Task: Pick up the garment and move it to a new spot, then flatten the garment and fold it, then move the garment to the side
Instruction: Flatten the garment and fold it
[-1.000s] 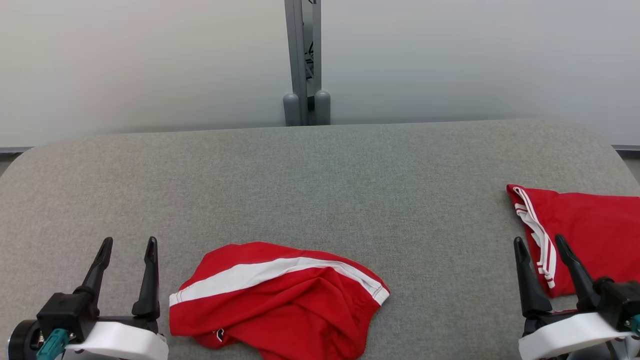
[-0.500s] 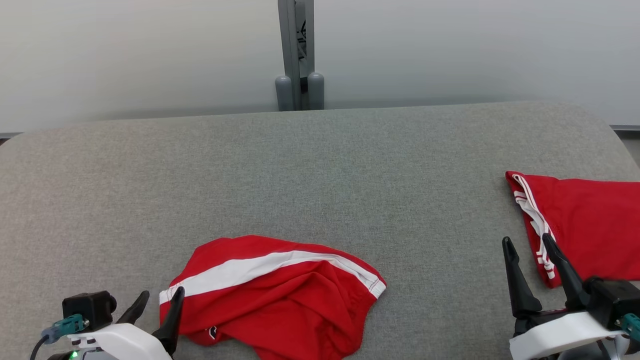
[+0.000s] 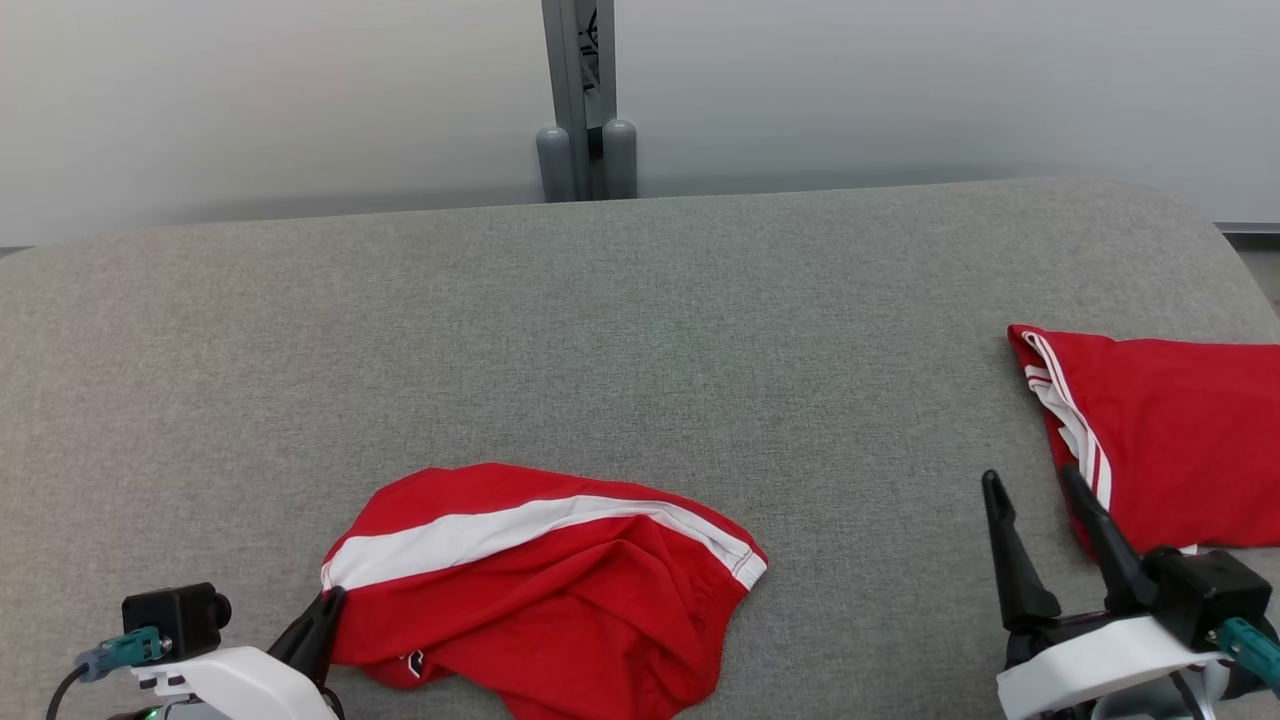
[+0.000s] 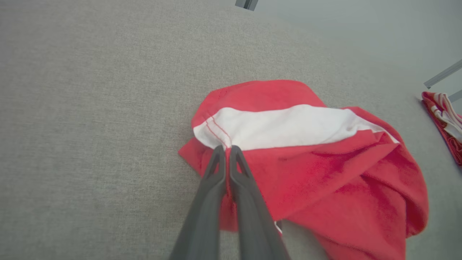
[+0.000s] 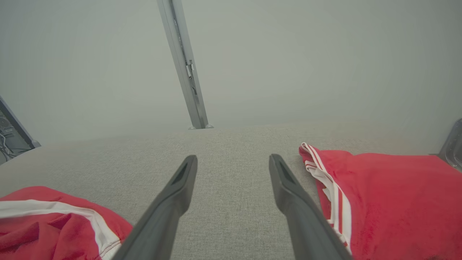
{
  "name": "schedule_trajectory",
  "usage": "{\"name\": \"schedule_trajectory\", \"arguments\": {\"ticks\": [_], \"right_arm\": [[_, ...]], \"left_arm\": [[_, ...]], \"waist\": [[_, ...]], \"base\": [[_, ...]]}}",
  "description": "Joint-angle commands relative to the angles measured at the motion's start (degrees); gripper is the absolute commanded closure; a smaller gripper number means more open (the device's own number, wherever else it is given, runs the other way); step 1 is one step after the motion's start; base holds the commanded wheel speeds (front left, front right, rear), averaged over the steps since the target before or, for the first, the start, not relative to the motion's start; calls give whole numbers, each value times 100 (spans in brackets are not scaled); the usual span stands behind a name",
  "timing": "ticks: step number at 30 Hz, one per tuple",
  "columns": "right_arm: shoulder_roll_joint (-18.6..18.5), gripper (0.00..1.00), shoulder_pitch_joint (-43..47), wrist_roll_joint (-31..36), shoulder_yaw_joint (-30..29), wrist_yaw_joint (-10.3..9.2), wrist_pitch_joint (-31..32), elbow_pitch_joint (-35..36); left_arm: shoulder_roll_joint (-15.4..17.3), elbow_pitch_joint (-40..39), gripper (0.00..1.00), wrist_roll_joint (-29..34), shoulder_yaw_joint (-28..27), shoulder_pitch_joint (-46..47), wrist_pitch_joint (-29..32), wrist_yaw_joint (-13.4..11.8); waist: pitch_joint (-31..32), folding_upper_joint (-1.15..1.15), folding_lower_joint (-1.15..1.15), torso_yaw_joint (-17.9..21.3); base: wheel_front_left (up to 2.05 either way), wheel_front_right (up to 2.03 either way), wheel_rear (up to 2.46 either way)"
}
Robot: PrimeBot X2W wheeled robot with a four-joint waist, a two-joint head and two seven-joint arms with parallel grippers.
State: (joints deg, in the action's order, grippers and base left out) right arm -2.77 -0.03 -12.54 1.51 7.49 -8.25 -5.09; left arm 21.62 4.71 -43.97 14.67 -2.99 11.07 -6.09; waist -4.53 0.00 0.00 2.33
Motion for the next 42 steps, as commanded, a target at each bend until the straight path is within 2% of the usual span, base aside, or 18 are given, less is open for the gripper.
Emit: {"name": "schedule_trajectory", "arguments": {"ticks": [1, 5, 10, 11, 14, 25, 26, 27, 28, 31, 34, 37, 39, 40, 41, 42], "right_arm": [[-29, 0, -52, -21, 34, 2, 0, -43], [-18, 0, -61, -202, 412, 2, 32, -139], [-37, 0, -92, -648, 1472, 2, 268, -680], [-37, 0, -92, -648, 1472, 2, 268, -680], [-37, 0, -264, -961, 2018, 2, 273, -1167], [-37, 0, -1387, -2006, 3031, 2, -356, -2827], [-37, 24, -1481, -2167, 3134, 2, -398, -2922], [-36, 59, -1555, -2347, 3204, 2, -445, -3003], [-36, 100, -1648, -2434, 3285, 2, -483, -3080], [-37, 100, -1949, -2772, 3427, 2, -640, -3269], [-37, 100, -2108, -2742, 3232, 2, -709, -3231], [-144, 100, -2122, -2563, 2793, 2, -707, -2871], [-232, 100, -1935, -2104, 2247, 3, -700, -2588], [-253, 91, -1871, -1854, 2034, 2, -699, -2461], [-216, 0, -1642, -1501, 1569, 2, -699, -2108], [-196, 0, -1532, -1285, 1394, 3, -698, -1911]], "left_arm": [[53, 23, 100, -8, -11, 105, -27, 17], [101, 37, 100, 87, -12, 147, -120, 49], [156, -42, 100, 211, 51, 245, -154, 37], [156, -42, 100, 211, 51, 245, -154, 37], [142, -50, 100, 237, 100, 316, -150, 60], [46, 105, 100, 336, 275, 613, -257, 181], [36, 115, 100, 348, 294, 639, -270, 200], [24, 132, 100, 360, 310, 671, -279, 205], [16, 153, 100, 362, 323, 701, -299, 210], [1, 181, 100, 409, 291, 795, -493, 252], [-8, 90, 100, 480, 240, 926, -695, 234], [-2, -3, 100, 565, 285, 992, -728, 192], [9, -47, 100, 586, 318, 996, -682, 149], [14, -50, 100, 579, 319, 970, -674, 142], [21, -45, 100, 556, 309, 909, -681, 127], [26, -42, 100, 545, 306, 875, -681, 111]], "waist": [[0, 0, 0, -4], [-24, 0, 0, -13], [-70, 0, 0, -91], [-70, 0, 0, -91], [-104, 0, 0, -159], [-174, 0, 0, -348], [-177, 0, 0, -364], [-180, 0, 0, -379], [-184, 0, 0, -389], [-207, 0, 0, -414], [-217, 0, 0, -420], [-175, 0, 0, -388], [-128, 0, 0, -339], [-116, 0, 0, -313], [-101, 0, 0, -257], [-95, 0, 0, -230]], "base": [[0, 0, 0], [0, 0, 0], [0, 0, 0], [0, 0, 0], [0, 0, 0], [0, 0, 0], [0, 0, 0], [0, 0, 0], [0, 0, 0], [0, 0, 0], [0, 0, 0], [0, 0, 0], [0, 0, 0], [0, 0, 0], [0, 0, 0], [0, 0, 0]]}}
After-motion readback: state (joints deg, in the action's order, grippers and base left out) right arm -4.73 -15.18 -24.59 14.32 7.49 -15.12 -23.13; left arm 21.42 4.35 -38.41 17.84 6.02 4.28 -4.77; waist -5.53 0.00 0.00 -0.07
